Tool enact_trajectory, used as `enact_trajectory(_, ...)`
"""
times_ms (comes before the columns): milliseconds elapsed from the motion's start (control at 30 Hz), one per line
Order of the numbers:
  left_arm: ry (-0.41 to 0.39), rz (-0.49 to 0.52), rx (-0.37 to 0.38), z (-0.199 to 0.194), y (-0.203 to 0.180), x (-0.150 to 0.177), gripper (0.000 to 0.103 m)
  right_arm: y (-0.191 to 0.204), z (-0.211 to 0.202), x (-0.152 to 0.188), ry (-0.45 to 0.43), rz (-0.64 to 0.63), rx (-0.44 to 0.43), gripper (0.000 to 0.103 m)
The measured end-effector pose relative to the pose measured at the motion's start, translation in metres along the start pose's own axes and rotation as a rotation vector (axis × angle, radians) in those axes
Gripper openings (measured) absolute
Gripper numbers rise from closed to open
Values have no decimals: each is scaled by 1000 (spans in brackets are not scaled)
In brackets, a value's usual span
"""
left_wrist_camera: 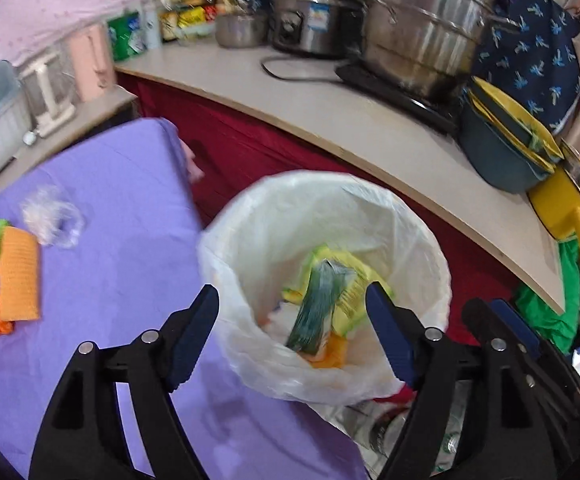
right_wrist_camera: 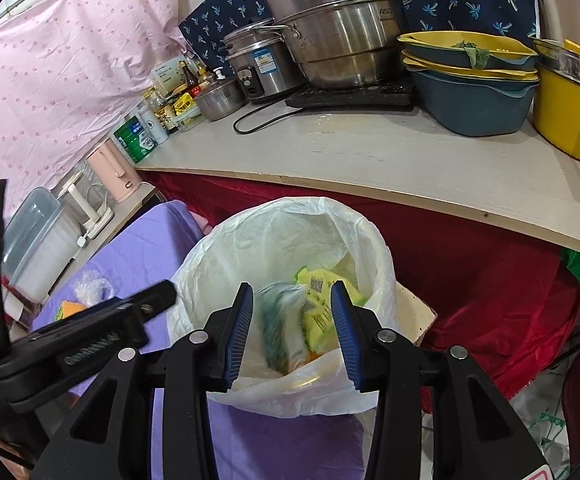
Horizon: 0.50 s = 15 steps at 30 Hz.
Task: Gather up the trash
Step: 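Carry the green milk carton over the bin and open the left tool, then move both tools back over the remaining trash pile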
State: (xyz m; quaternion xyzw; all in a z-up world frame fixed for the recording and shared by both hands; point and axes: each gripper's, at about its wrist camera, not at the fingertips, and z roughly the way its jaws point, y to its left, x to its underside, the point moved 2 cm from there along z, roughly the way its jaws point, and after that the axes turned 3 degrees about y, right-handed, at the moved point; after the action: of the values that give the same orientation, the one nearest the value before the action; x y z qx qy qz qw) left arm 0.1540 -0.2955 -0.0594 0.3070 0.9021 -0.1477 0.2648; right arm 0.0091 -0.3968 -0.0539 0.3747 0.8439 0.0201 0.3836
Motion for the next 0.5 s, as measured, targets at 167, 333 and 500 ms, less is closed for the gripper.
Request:
enact_trajectory(167, -37, -85, -75, -22, 46, 2, 72, 22, 2, -1, 4, -31, -29, 50)
enact_trajectory(333, -47, -190, -170, -39, 106, 15, 72, 55, 6, 3, 17, -78, -69, 57)
enact_trajectory(500, -65, -265, -272, -58, 161, 30, 72, 101, 12, 12, 37, -141, -121, 61)
